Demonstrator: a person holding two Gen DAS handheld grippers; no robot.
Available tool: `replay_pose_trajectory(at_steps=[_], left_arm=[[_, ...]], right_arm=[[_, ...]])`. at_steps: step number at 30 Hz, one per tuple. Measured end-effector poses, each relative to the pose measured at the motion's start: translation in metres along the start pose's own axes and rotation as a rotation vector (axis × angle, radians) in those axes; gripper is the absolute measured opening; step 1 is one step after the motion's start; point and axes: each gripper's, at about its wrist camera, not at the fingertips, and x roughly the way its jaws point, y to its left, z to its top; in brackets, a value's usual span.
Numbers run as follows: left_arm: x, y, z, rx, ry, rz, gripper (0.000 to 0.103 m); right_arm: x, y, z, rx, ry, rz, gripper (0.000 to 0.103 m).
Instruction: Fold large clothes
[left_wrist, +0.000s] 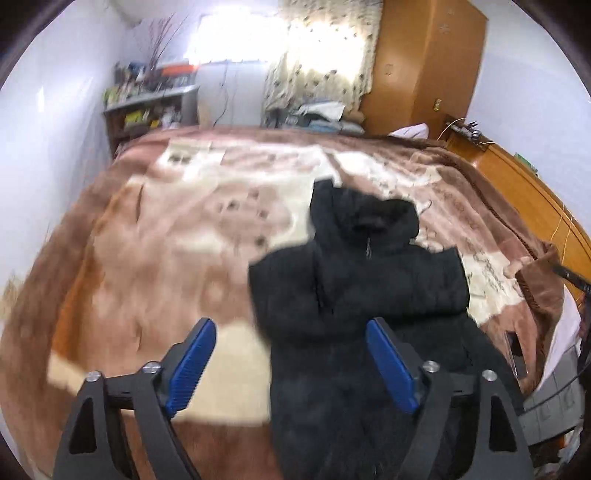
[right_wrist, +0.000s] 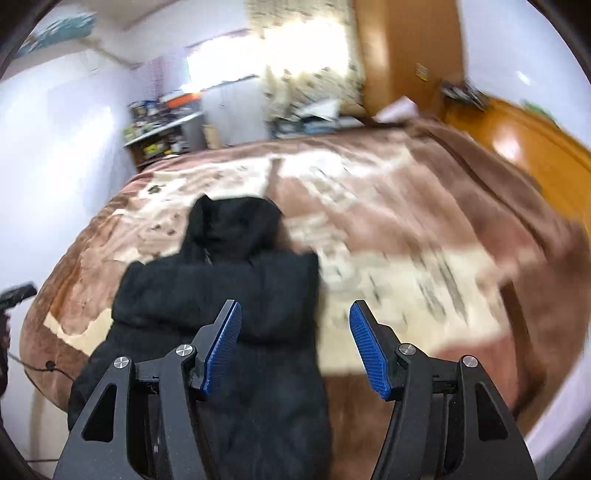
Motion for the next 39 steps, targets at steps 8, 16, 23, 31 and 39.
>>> replay_pose_trajectory(at_steps=[8, 16, 23, 31, 39], left_arm=[[0.123, -0.030, 0.066, -0.039, 0.069, -0.109, 0.086], [0.240, -0.039, 0.132, -0.045, 0.106, -0.147, 0.086], [0.341, -0.032, 0.202, -0.064, 0.114, -0.104, 0.086], [0.453, -0.050, 0.232, -0.019, 0.216, -0.015, 0.086], [0.512, -0.037, 0.227, -0.076, 0.288, 0.062, 0.086]], right_arm=[[0.140, 0.015, 0.067, 0.104, 0.088, 0.122, 0.063], [0.281, -0.009, 0.112, 0.246, 0.171, 0.146, 0.064], [0.386, -0.033, 0.140, 0.349, 0.253, 0.183, 0.065], [0.465, -0.023, 0.131, 0.319, 0.382, 0.271, 0.076], [0.483, -0.014, 0.103, 0.206, 0.498, 0.285, 0.070]])
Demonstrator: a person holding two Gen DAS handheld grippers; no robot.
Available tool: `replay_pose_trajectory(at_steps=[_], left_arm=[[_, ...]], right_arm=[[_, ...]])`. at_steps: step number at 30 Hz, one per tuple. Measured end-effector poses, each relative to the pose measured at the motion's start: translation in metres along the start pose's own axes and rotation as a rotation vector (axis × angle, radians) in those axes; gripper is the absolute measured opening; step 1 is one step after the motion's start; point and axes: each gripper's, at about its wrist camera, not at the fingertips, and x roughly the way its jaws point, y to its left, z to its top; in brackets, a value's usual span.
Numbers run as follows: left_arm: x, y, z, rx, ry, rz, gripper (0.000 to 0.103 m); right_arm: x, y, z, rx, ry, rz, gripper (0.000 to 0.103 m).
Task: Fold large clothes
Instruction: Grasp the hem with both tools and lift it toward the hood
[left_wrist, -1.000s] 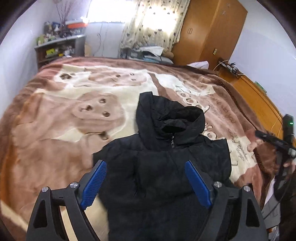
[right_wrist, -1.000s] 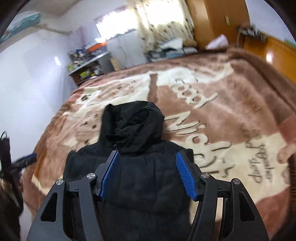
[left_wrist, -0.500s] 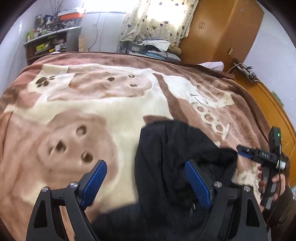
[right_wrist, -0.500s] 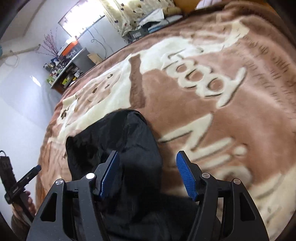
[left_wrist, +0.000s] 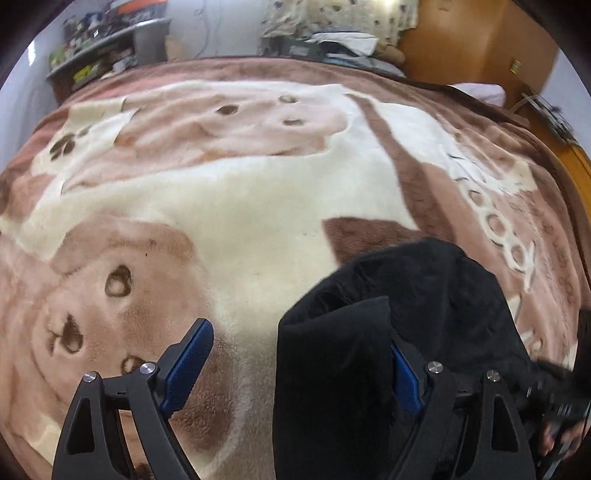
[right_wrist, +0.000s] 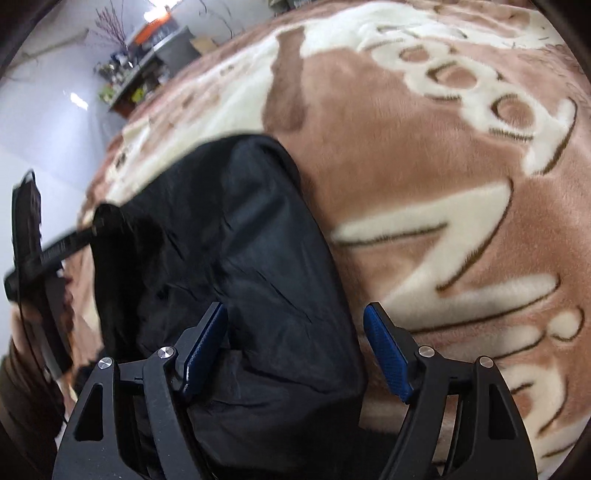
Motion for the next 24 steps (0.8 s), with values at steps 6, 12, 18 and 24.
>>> replay_pose_trajectory(at_steps=[6, 12, 18, 24], left_arm=[[0.024, -0.007, -0.009, 0.025, 0.076, -0.023, 0.046], [0.004, -0.010, -0.023, 0.031, 0.051, -0.036, 0.009], [-0.067, -0.014, -0.044, 0.103, -0.121, -0.067, 0.008], [-0.148, -0.003, -0.092, 0.112, -0.257, -0.107, 0.008]], right_arm=[[0.000, 0.001, -0.002, -0.053, -0.021, -0.051, 0.033], [-0.008, 0.025, -0.005, -0.160, -0.077, -0.181, 0.014], [-0.039, 0.068, -0.024, -0.316, -0.213, -0.339, 0.011], [-0.092, 0.105, -0.072, -0.452, -0.378, -0.390, 0.011]])
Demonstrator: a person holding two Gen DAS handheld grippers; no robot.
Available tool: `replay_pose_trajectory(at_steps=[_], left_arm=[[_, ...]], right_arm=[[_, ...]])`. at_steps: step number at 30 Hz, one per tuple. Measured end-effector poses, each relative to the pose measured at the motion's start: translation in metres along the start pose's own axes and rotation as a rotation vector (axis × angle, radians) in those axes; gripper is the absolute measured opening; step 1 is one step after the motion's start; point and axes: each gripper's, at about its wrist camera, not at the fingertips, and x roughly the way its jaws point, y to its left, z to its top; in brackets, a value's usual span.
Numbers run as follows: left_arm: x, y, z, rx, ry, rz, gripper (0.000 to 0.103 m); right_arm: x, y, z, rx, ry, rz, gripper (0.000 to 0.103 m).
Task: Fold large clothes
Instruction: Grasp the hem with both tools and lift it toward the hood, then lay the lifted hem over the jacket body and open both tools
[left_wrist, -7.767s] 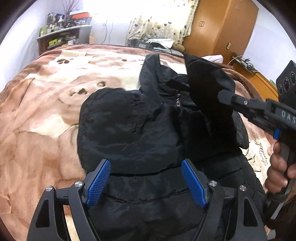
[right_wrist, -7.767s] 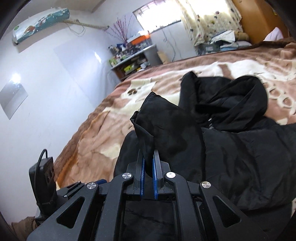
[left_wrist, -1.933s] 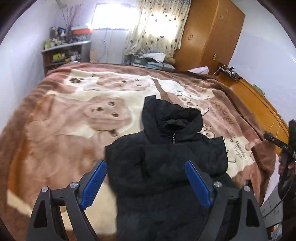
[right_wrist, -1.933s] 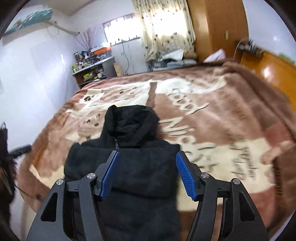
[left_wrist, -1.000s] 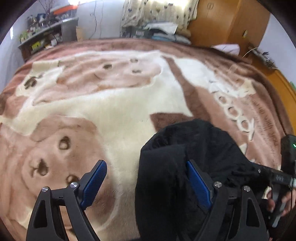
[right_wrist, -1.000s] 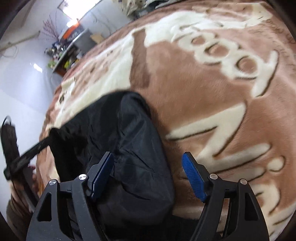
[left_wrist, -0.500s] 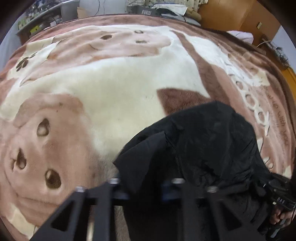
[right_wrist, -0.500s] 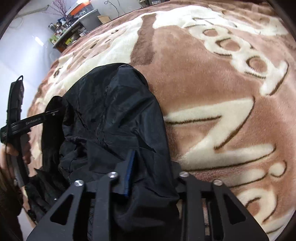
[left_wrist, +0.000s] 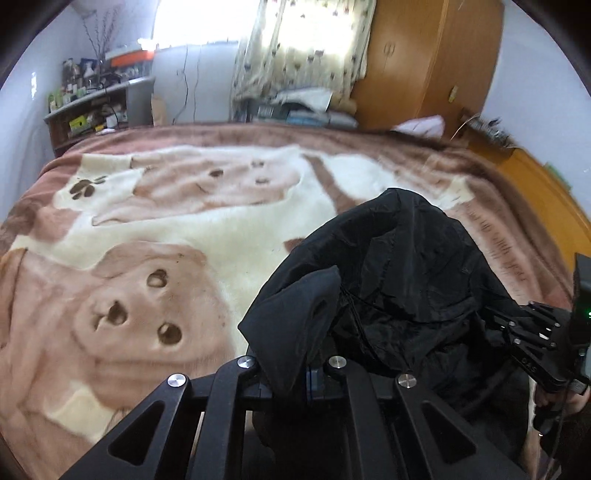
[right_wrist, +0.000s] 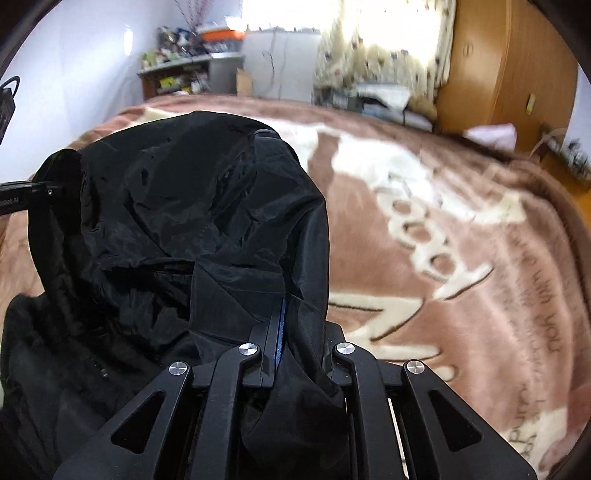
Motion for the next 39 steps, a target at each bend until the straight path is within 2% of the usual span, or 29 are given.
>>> replay_pose_trajectory(at_steps=[5, 10, 13, 15, 19, 21, 23, 25, 27, 30, 33, 35, 39], left_arm=[[-0.062, -0.016, -0.041, 0.062, -0.069, 0.016, 0.008], [-0.099, -0.015, -0.100, -0.013, -0.073, 0.021, 0.009], [-0.107, -0.011, -0.133, -0.070, -0.040, 0.010, 0.009], [-0.113, -0.005, -0.150, -0.127, -0.030, -0.023, 0.011], [-0.120, 0.001, -0.169, -0.196, -0.022, -0.042, 0.017], [-0.125, 0.002, -0.177, -0.211, -0.022, -0.034, 0.025], [-0.132, 0.004, -0.190, -0.223, -0.018, -0.035, 0.044], [-0.139, 0.009, -0.200, -0.244, 0.003, -0.050, 0.050], [-0.147, 0.015, -0.208, -0.253, 0.019, -0.055, 0.050], [-0.160, 0.023, -0.214, -0.265, 0.009, -0.027, 0.050], [-0.184, 0.042, -0.217, -0.343, -0.027, -0.031, 0.050], [-0.198, 0.050, -0.218, -0.373, -0.045, -0.011, 0.053], [-0.211, 0.049, -0.202, -0.346, -0.068, -0.002, 0.055]], right_arm=[[-0.052, 0.023, -0.022, -0.052, -0.110, -0.033, 0.011], [-0.091, 0.045, -0.069, -0.107, -0.218, -0.098, 0.011], [-0.102, 0.048, -0.095, -0.111, -0.214, -0.096, 0.011], [-0.106, 0.045, -0.111, -0.099, -0.191, -0.084, 0.011], [-0.108, 0.027, -0.131, 0.013, -0.115, -0.030, 0.011], [-0.112, 0.018, -0.139, 0.085, -0.089, 0.032, 0.012], [-0.115, 0.011, -0.150, 0.149, -0.062, 0.076, 0.013], [-0.118, 0.008, -0.160, 0.192, -0.036, 0.108, 0.016], [-0.129, 0.012, -0.170, 0.217, -0.022, 0.118, 0.022], [-0.140, 0.015, -0.179, 0.218, 0.012, 0.129, 0.022], [-0.158, 0.007, -0.192, 0.237, 0.026, 0.098, 0.022], [-0.172, 0.006, -0.193, 0.237, 0.005, 0.056, 0.022], [-0.191, 0.015, -0.167, 0.229, -0.078, 0.088, 0.025]])
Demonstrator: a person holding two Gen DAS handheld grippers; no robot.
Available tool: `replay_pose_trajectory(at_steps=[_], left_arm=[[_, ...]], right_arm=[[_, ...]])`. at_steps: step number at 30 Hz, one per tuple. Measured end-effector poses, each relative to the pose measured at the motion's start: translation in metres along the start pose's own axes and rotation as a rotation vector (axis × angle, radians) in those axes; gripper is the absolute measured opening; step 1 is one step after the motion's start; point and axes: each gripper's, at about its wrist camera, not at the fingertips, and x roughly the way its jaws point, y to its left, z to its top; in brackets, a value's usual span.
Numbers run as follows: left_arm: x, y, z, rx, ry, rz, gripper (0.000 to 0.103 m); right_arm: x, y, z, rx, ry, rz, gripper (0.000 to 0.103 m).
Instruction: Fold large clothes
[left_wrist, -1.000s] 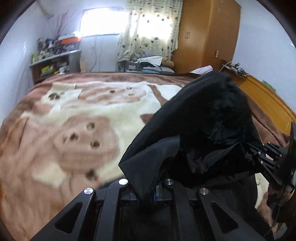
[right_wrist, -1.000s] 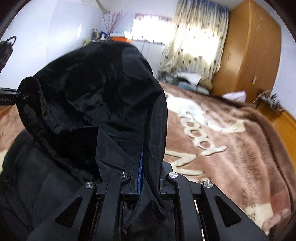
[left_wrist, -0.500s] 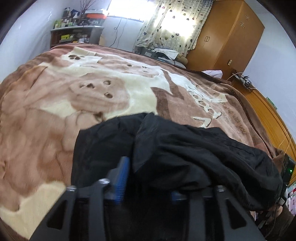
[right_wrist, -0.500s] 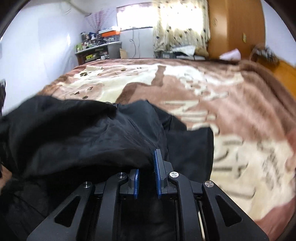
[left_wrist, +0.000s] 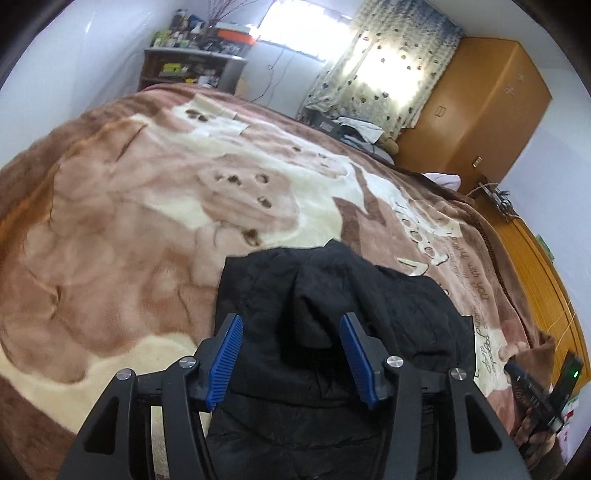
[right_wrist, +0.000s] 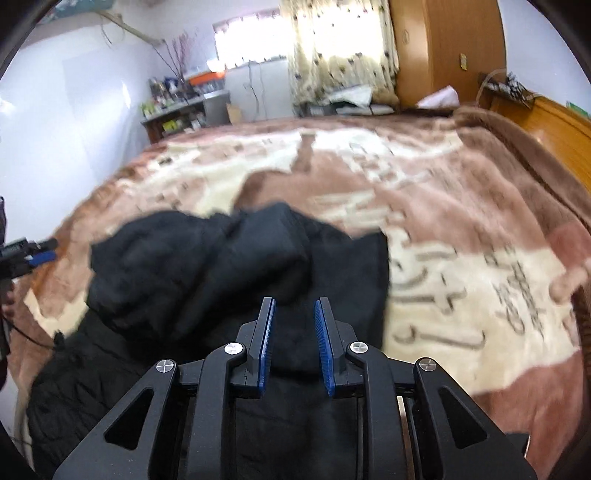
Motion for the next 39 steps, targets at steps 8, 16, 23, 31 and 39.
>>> replay_pose_trajectory(at_steps=[8, 16, 23, 31, 39], left_arm=[[0.048, -0.068, 0.014, 0.155, 0.074, -0.050, 0.061], [0.120, -0.052, -0.019, 0.216, 0.242, 0.058, 0.061], [0.136, -0.042, -0.032, 0.257, 0.253, 0.064, 0.063], [0.143, -0.041, -0.039, 0.220, 0.268, 0.084, 0.065], [0.059, -0.026, -0.036, 0.137, 0.218, 0.056, 0.065]], right_arm=[[0.048, 0.073, 0.041, -0.037, -0.003, 0.134, 0.050], [0.112, 0.107, 0.002, -0.169, 0.145, 0.122, 0.058], [0.137, 0.098, -0.029, -0.174, 0.183, 0.096, 0.059], [0.148, 0.103, -0.037, -0.200, 0.221, 0.057, 0.060], [0.065, 0.089, -0.025, -0.096, 0.178, 0.049, 0.060]])
